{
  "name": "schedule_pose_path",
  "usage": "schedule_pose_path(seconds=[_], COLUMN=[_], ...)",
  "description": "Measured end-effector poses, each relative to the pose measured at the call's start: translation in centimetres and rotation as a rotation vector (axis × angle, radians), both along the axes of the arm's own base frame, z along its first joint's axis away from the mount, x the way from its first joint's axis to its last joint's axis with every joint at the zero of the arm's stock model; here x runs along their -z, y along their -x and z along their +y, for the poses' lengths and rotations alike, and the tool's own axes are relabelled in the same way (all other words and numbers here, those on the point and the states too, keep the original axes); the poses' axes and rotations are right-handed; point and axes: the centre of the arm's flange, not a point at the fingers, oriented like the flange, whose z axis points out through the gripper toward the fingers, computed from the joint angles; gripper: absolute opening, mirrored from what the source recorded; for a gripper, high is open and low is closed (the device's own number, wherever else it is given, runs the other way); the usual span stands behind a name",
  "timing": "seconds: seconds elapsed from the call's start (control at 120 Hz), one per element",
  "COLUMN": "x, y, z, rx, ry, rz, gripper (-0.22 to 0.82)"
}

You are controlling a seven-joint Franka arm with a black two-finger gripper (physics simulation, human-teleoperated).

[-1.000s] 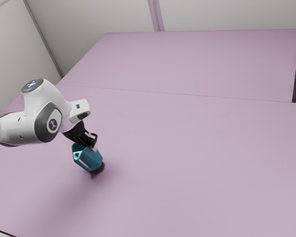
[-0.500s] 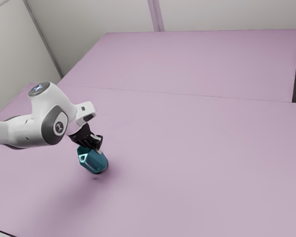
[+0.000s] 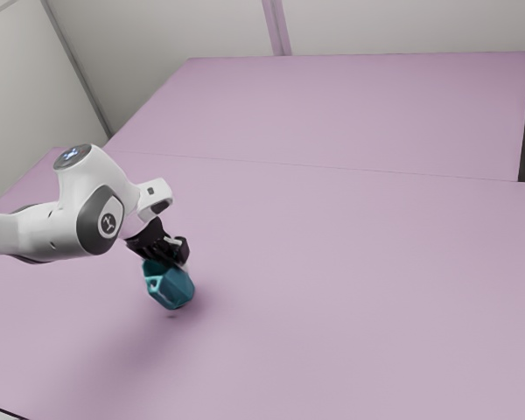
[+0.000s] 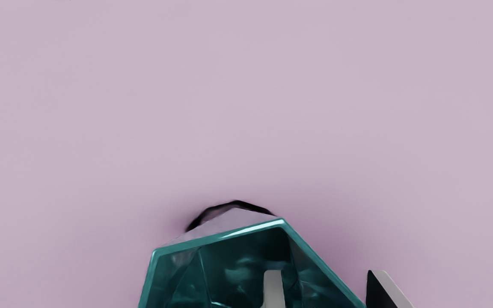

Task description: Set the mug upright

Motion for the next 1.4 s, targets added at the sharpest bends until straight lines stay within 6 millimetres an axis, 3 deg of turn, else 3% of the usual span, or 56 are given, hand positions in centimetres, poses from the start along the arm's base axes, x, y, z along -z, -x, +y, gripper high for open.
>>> schedule_pose_path(seconds=[0.183,0.742,0.925,1.058,1.108,1.275,1.4], x=[-0.3,-2.1,-7.0,-12.5,-14.9,-22.9,-24.6], y=[-0.3,-1.6,-4.0,-9.7,-11.0,-11.8,-11.2], z=[-0.2,-1.2,-1.4,-0.3,0.4,2.4,3.8], rx=[0.007,0.046,0.091,0.139,0.150,0.173,0.179], ry=[0.000,0.016,0.005,-0.023,-0.042,-0.111,-0.127], rz=[-0.006,0.036,0.017,-0.005,-0.011,-0.032,0.007], gripper=[0.24,0.40,0.48,0.54,0.55,0.58,0.59])
